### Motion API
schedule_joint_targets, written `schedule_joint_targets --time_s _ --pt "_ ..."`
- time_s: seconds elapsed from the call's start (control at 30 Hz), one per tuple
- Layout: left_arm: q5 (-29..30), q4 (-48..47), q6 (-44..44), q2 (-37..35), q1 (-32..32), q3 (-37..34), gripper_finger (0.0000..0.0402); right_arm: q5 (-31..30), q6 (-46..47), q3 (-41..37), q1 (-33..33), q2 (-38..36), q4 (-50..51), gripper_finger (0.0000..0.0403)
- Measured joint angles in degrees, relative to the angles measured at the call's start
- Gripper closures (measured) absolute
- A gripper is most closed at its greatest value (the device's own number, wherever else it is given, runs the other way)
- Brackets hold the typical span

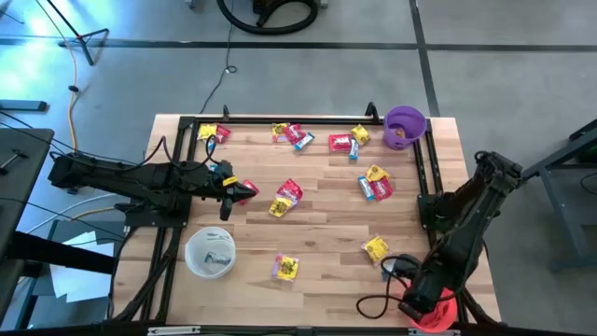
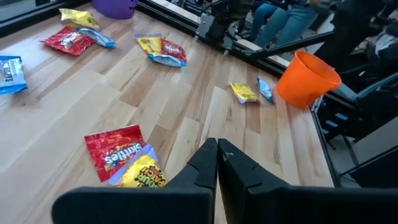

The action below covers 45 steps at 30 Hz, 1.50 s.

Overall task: Sort candy
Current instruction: Put the white chocolate bar into the white bin

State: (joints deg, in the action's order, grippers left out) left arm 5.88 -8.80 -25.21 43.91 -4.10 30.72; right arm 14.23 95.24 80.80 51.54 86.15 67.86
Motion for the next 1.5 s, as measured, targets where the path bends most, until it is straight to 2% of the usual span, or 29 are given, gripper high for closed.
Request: schedule_joint_targets --time_s 0.2,0.27,0.43,0.53,0.67,0.83,0.93,1.07,1.27,1.5 --pt "1.1 -0.6 0.0 0.0 0.0 0.0 0.0401 -15.2 -7.6 1.5 -5.4 0.0 -0.1 0.0391" --pt "1.1 -0.9 0.0 0.0 0.0 0.0 0.0401 -19.7 -12.3 1.4 -8.0 0.0 -1.6 0.0395" --pt "2.2 -1.1 0.9 0.0 0.0 0.0 0.0402 -26.0 -22.7 -1.4 -15.6 -0.2 -4.8 0.0399" --pt "2.4 -1.1 0.9 0.0 0.0 0.0 0.0401 -27.7 -29.6 -5.2 -20.4 -0.6 -12.2 0.04" --pt "2.4 -1.1 0.4 0.0 0.0 0.0 0.0401 -27.3 -37.6 -13.4 -26.3 -1.7 -27.1 0.0402" --pt "3.0 -1.3 3.2 0.2 0.0 0.0 0.0401 -25.2 -42.6 -25.4 -33.6 -3.8 -48.8 0.0402" --pt "4.7 -1.8 5.0 1.7 0.0 -0.1 0.0402 -25.1 -44.1 -30.6 -37.0 -5.4 -56.4 0.0402" --pt "5.0 -1.7 6.3 4.7 0.1 0.0 0.0402 -25.2 -43.1 -34.1 -41.7 -9.4 -54.1 0.0403" --pt "4.4 -0.2 4.9 10.5 0.0 0.0 0.0401 -25.5 -42.1 -33.7 -50.3 -14.5 -37.3 0.04" --pt "4.3 8.4 4.3 17.2 1.2 0.0 0.0402 -20.8 -48.1 -33.7 -59.7 -13.7 -30.8 0.036"
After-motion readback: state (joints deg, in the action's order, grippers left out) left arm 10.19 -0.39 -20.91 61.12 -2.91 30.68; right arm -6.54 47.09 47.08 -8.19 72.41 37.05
